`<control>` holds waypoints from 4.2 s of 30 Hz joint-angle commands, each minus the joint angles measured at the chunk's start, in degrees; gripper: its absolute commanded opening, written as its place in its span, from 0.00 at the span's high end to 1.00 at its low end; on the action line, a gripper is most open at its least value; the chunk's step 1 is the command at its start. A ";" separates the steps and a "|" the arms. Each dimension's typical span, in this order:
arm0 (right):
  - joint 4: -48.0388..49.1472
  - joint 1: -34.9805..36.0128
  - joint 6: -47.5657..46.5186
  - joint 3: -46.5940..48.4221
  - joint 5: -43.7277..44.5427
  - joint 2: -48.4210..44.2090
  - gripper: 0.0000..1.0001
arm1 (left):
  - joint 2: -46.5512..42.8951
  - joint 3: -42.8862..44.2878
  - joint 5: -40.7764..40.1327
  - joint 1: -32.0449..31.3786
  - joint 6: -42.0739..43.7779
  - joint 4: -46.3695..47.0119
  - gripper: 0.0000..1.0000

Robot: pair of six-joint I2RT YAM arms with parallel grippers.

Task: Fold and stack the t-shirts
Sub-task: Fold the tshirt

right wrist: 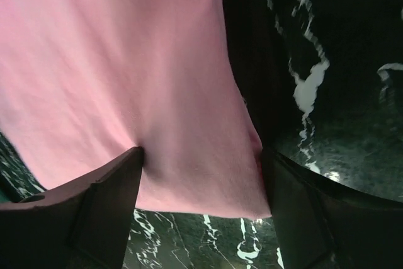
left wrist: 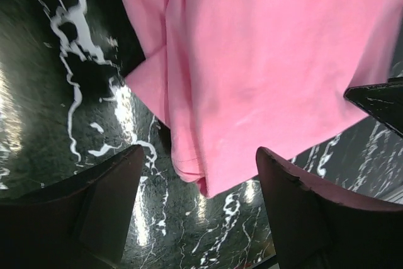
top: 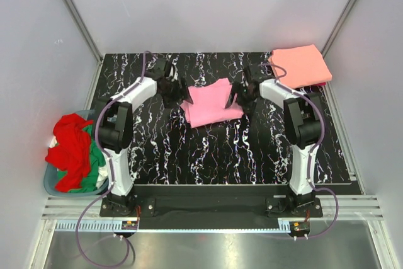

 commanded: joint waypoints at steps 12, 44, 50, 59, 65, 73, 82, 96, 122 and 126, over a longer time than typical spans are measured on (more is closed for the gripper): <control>8.08 11.06 6.41 -18.91 2.61 -7.98 0.51 | -3.35 -17.22 -1.80 -9.68 -1.46 9.09 0.33; -5.02 20.04 13.10 -34.33 21.87 -36.39 0.24 | -33.16 -40.98 -23.77 -23.50 -1.82 11.20 0.31; -3.43 18.54 11.25 -33.10 21.60 -32.96 0.27 | -30.17 -40.46 -22.81 -23.50 -1.82 14.64 0.33; 1.57 18.10 9.93 -33.45 18.00 -29.79 0.50 | -29.29 -40.28 -22.19 -23.58 -1.90 17.62 0.48; 3.60 18.10 8.62 -34.77 17.74 -31.54 0.87 | -28.50 -40.72 -19.29 -23.50 -1.11 20.44 1.00; -2.19 18.10 7.65 -32.32 18.70 -41.56 1.00 | -42.46 -41.42 -22.54 -23.58 -4.10 13.69 1.00; -6.24 18.19 4.84 -27.57 17.39 -44.82 1.00 | -51.00 -40.81 -25.97 -23.58 -6.65 6.29 1.00; 0.45 13.63 -8.18 -6.79 20.53 -15.77 1.00 | -37.05 -38.79 -28.89 -12.36 -0.88 14.86 0.94; 16.87 9.92 7.64 -35.46 5.26 -27.68 0.33 | -37.29 -37.82 -16.66 -14.09 -3.04 17.53 0.45; 17.23 11.24 8.61 -37.05 5.51 -25.58 0.57 | -35.01 -36.59 -16.39 -17.60 -3.75 19.91 0.46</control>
